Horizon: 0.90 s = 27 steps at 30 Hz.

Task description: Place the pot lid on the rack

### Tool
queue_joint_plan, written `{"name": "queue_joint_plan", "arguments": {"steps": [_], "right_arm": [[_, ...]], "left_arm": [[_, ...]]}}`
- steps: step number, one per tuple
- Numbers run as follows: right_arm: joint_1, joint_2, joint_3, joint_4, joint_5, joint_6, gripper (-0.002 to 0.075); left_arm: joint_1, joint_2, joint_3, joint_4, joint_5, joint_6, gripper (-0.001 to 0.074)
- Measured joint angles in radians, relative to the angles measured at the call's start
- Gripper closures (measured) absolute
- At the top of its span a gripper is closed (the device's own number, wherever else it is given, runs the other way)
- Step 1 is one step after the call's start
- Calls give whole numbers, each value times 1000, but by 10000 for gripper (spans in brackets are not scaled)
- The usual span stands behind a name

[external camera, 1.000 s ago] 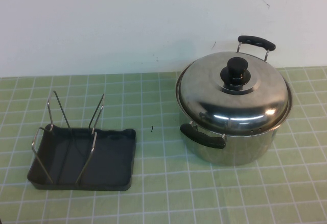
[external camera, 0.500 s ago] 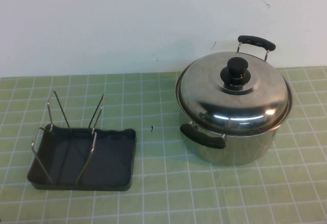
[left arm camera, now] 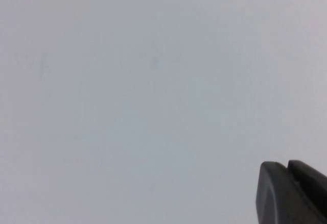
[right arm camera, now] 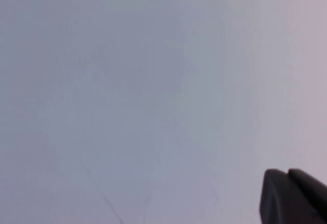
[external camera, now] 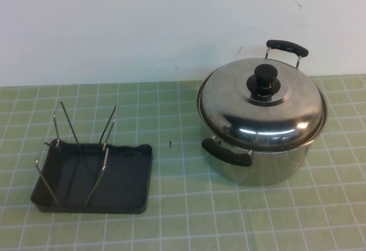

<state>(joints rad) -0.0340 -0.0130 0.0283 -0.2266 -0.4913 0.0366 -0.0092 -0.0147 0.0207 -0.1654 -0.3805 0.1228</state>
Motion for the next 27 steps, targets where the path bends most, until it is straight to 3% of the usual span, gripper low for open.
{"name": "queue_joint_plan", "arguments": {"steps": [7, 12, 18, 27], "right_arm": [[0, 0, 0, 72, -149, 11, 727], [0, 0, -58, 55, -50, -84, 727], [0, 53, -354, 25, 295, -122, 727], [0, 442, -573, 10, 315, 16, 727]], "left_arm": [[0, 0, 0, 0, -171, -28, 737], [0, 0, 0, 0, -237, -91, 737], [0, 0, -102, 2, -127, -176, 737], [0, 41, -211, 128, 47, -184, 737]]}}
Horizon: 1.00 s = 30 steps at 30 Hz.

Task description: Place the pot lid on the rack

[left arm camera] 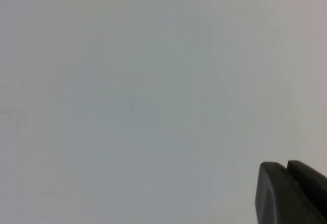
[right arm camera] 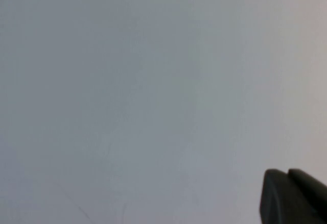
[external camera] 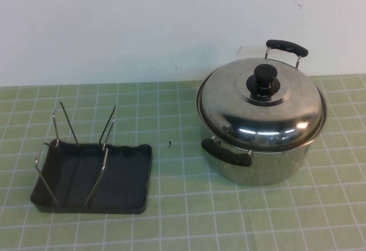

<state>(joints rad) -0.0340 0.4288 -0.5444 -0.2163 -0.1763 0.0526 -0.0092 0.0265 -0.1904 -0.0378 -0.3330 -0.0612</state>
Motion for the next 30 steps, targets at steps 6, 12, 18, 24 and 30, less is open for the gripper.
{"name": "queue_joint_plan", "arguments": {"steps": [6, 12, 18, 24, 30], "right_arm": [[26, 317, 0, -328, -255, 229, 727], [90, 659, -54, -703, -694, 397, 727], [222, 904, -171, -769, -681, 392, 699], [283, 1058, -284, -737, -644, 384, 340], [287, 1189, -370, -561, -602, 381, 67]], "left_arm": [[0, 18, 50, 8, 46, -22, 737], [0, 18, 105, 14, 24, -2, 737], [0, 18, 109, 14, 8, 0, 737], [0, 18, 109, 14, 8, 0, 737], [0, 18, 109, 15, 8, 22, 737]]}}
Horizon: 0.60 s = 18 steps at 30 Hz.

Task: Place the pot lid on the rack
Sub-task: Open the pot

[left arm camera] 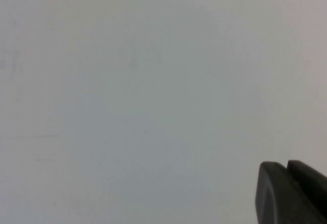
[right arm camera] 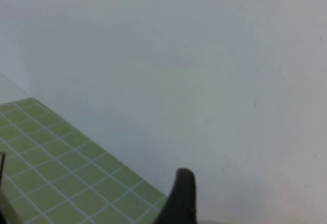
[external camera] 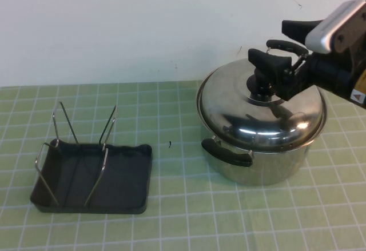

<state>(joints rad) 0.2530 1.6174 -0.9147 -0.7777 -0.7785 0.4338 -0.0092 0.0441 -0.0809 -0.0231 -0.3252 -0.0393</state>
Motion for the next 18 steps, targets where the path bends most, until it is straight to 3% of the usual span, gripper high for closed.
{"name": "queue_joint_plan", "arguments": {"steps": [8, 11, 14, 17, 18], "right_arm": [[1, 139, -33, 33, 4, 0, 38], [1, 165, -33, 33, 11, 15, 70], [1, 171, -33, 33, 13, 29, 186], [2, 171, -33, 31, 11, 42, 377], [2, 171, -33, 31, 11, 42, 379]], "left_arm": [[0, 0, 0, 0, 0, 4, 737], [0, 0, 0, 0, 0, 19, 737], [0, 0, 0, 0, 0, 39, 737], [0, 0, 0, -3, 3, -6, 737], [0, 0, 0, -4, 11, -35, 737]]}}
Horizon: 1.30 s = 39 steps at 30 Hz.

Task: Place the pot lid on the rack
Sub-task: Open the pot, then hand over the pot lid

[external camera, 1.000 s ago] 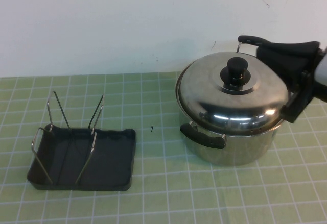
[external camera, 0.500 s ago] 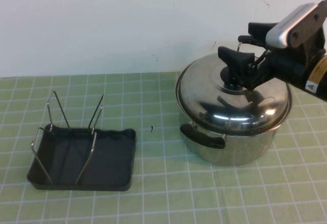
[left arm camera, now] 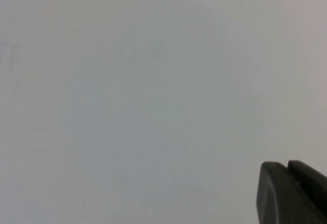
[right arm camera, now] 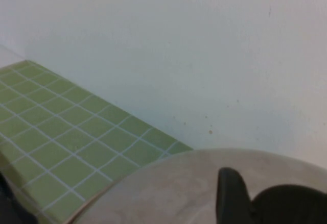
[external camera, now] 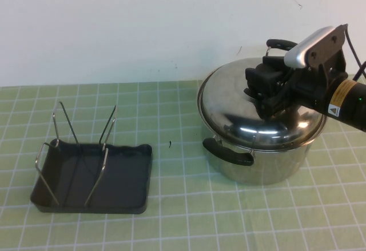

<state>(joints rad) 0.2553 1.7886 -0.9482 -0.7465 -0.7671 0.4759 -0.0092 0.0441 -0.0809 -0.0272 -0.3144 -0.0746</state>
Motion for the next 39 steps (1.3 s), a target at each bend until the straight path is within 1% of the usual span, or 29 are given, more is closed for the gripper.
{"name": "queue_joint_plan", "arguments": {"steps": [3, 5, 7, 10, 13, 14, 16, 17, 20, 21, 22, 23, 25, 27, 29, 33, 39], "right_arm": [[0, 0, 0, -2, 0, 2, 383], [0, 0, 0, -4, 0, 2, 383], [0, 2, 0, -4, -7, 2, 383], [0, 2, 0, -6, -43, -25, 383], [0, -21, 0, -9, -94, -64, 383], [0, -38, 0, -12, -106, -71, 383], [0, -83, 0, -12, -123, -77, 383], [0, -110, 0, -14, -131, -77, 383], [13, -191, 0, -66, -185, -70, 383], [37, -229, 0, -88, -204, -61, 383], [55, -248, 0, -97, -210, -52, 383], [93, -279, 0, -113, -214, -30, 383], [185, -327, -4, -144, -208, 2, 383], [275, -347, -8, -158, -199, 20, 383], [368, -349, -11, -155, -189, 26, 383], [514, -329, -11, -88, -167, 26, 383], [642, -302, -41, -35, -146, 28, 383]], "left_arm": [[0, 0, 0, -4, 21, -93, 737], [0, 0, 0, -5, 24, -199, 737], [0, 0, 0, -7, 22, -344, 737], [0, 0, 0, -7, 23, -639, 736], [0, 0, 0, 62, 37, -927, 712], [0, 0, 0, 105, 40, -1013, 684], [0, 0, 0, 201, 37, -1174, 591], [0, 0, 0, 260, 30, -1275, 514], [0, 0, 0, 428, -18, -1609, 238], [0, 0, 0, 452, -27, -1657, 206], [0, 0, 0, 556, -63, -1813, 132], [0, 0, 0, 625, -88, -1911, 100], [0, 0, 0, 742, -134, -2064, 69], [0, 0, 0, 847, -170, -2160, 53], [0, 0, 0, 903, -190, -2221, 47], [0, 0, 0, 947, -240, -2313, 44], [0, 0, 0, 1091, -328, -2502, 43]]}}
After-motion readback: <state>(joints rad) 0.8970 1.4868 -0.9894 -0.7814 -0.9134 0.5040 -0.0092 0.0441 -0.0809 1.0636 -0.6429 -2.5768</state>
